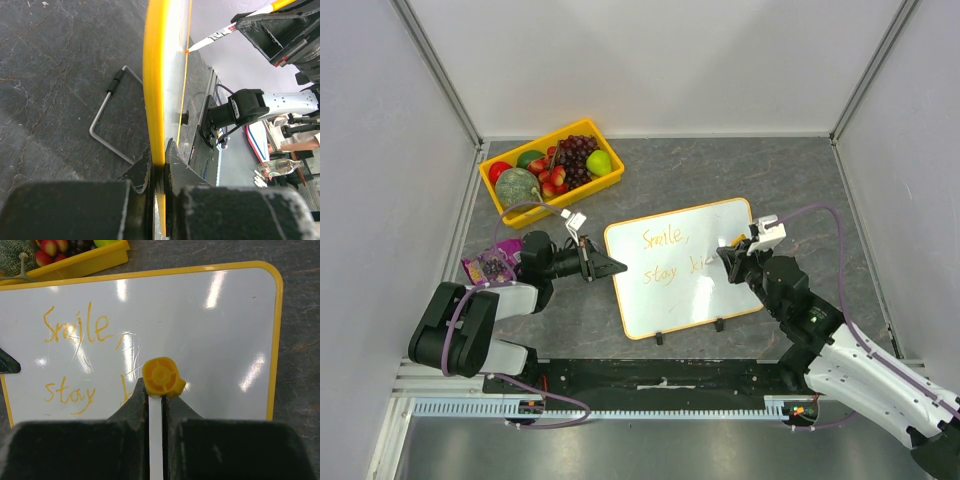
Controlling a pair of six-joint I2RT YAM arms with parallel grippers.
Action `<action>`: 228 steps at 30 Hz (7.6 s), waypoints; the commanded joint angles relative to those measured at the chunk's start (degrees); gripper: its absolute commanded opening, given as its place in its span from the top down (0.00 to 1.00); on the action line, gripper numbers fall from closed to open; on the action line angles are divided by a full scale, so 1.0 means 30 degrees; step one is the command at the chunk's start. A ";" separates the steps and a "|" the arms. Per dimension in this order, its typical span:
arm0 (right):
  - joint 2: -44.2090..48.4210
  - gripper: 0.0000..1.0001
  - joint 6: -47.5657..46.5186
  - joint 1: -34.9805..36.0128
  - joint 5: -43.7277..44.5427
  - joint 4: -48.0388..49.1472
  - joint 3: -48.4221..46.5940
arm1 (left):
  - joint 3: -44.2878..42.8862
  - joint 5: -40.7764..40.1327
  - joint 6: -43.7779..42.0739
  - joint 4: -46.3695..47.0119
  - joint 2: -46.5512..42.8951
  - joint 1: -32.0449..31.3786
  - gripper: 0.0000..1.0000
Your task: Write a sentence on the whiteboard
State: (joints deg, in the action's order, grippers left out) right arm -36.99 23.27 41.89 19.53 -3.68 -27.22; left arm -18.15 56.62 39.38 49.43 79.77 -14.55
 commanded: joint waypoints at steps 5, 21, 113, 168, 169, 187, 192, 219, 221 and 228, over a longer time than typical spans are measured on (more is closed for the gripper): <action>0.0465 1.00 0.0359 -0.0018 -0.0415 -0.1437 0.0666 | 0.0250 -0.0270 -0.3311 -0.1213 0.0393 -0.0396 0.98; 0.0116 1.00 0.0243 -0.0018 0.0082 -0.0795 -0.0006 | 0.0221 -0.0270 -0.3340 -0.1213 0.0423 -0.0396 0.98; -0.0589 1.00 -0.0197 -0.0018 0.2631 -0.0560 -0.1063 | 0.0250 -0.0270 -0.3311 -0.1184 0.0364 -0.0396 0.98; -0.0531 1.00 -0.0402 -0.0047 0.2602 -0.1409 -0.2087 | 0.0250 -0.0270 -0.3311 -0.1213 0.0364 -0.0424 0.98; -0.0472 1.00 -0.0344 -0.0018 0.2602 -0.1322 -0.2175 | 0.0250 -0.0299 -0.3311 -0.1213 0.0364 -0.0396 0.98; -0.1935 1.00 -0.1017 -0.0047 0.3480 0.0201 -0.3055 | 0.0221 -0.0270 -0.3311 -0.1213 0.0393 -0.0396 0.98; -0.2259 1.00 -0.0959 -0.0047 0.3422 0.0319 -0.2909 | 0.0250 -0.0241 -0.3311 -0.1213 0.0364 -0.0396 0.98; -0.0590 1.00 0.0388 -0.0047 0.1665 -0.2112 -0.0389 | 0.0250 -0.0270 -0.3340 -0.1184 0.0393 -0.0396 0.98; -0.0501 1.00 0.0447 -0.0047 0.1606 -0.2316 -0.0272 | 0.0250 -0.0270 -0.3311 -0.1213 0.0393 -0.0396 0.98; -0.0238 1.00 0.0477 -0.0047 0.1664 -0.2639 -0.0037 | 0.0250 -0.0270 -0.3311 -0.1213 0.0393 -0.0396 0.98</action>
State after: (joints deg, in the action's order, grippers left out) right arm -37.63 24.67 41.89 24.16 -7.99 -28.64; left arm -18.15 56.66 39.38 49.36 79.79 -14.55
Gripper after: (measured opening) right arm 0.078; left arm 0.077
